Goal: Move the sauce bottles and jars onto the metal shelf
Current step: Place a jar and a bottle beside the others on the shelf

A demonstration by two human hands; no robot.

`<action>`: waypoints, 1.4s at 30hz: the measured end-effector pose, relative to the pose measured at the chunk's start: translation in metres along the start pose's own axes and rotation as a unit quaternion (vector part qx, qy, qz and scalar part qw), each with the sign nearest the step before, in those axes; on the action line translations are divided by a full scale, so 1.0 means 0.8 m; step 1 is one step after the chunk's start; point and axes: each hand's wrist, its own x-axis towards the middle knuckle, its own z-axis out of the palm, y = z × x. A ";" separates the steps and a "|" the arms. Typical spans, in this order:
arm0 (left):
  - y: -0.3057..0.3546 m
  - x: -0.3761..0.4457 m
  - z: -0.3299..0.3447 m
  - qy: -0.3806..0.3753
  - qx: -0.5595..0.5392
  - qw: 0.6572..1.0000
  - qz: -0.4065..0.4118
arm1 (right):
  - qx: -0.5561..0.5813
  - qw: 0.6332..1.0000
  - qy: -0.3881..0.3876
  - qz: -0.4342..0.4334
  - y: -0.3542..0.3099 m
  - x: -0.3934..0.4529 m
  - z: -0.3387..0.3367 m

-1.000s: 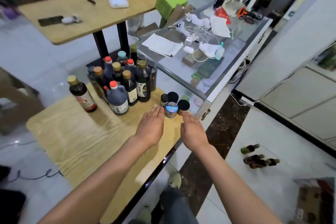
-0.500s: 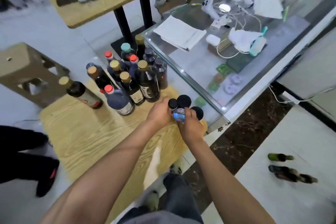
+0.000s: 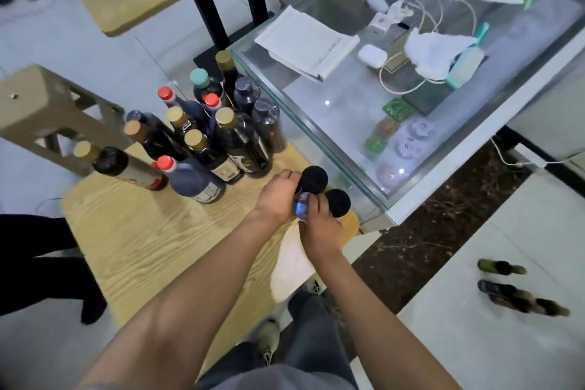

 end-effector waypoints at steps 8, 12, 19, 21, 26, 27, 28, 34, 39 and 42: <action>-0.044 -0.038 -0.003 0.064 -0.081 0.993 -0.054 | 0.170 0.984 0.051 -0.003 0.002 -0.018 -0.003; -0.060 -0.073 -0.023 0.109 -0.152 0.981 -0.057 | 0.312 0.942 0.113 0.045 -0.015 -0.047 -0.016; -0.054 -0.144 -0.069 0.148 -0.328 0.933 0.010 | 0.519 0.837 0.169 0.039 -0.044 -0.124 -0.061; -0.045 -0.167 -0.079 0.141 -0.365 0.919 0.050 | 0.550 0.811 0.192 0.042 -0.052 -0.150 -0.070; -0.009 -0.218 -0.084 0.134 -0.422 0.890 0.113 | 0.624 0.736 0.256 0.054 -0.045 -0.222 -0.088; 0.003 -0.228 -0.083 0.125 -0.432 0.885 0.119 | 0.632 0.723 0.273 0.058 -0.039 -0.240 -0.093; 0.016 -0.240 -0.081 0.114 -0.444 0.880 0.124 | 0.638 0.711 0.288 0.064 -0.034 -0.260 -0.100; 0.115 -0.302 -0.066 0.048 -0.435 0.877 0.200 | 0.679 0.616 0.392 0.083 0.019 -0.376 -0.134; 0.229 -0.364 -0.052 -0.011 -0.425 0.859 0.285 | 0.677 0.569 0.460 0.077 0.075 -0.484 -0.170; 0.300 -0.410 -0.034 -0.035 -0.415 0.846 0.332 | 0.685 0.528 0.498 0.062 0.114 -0.555 -0.186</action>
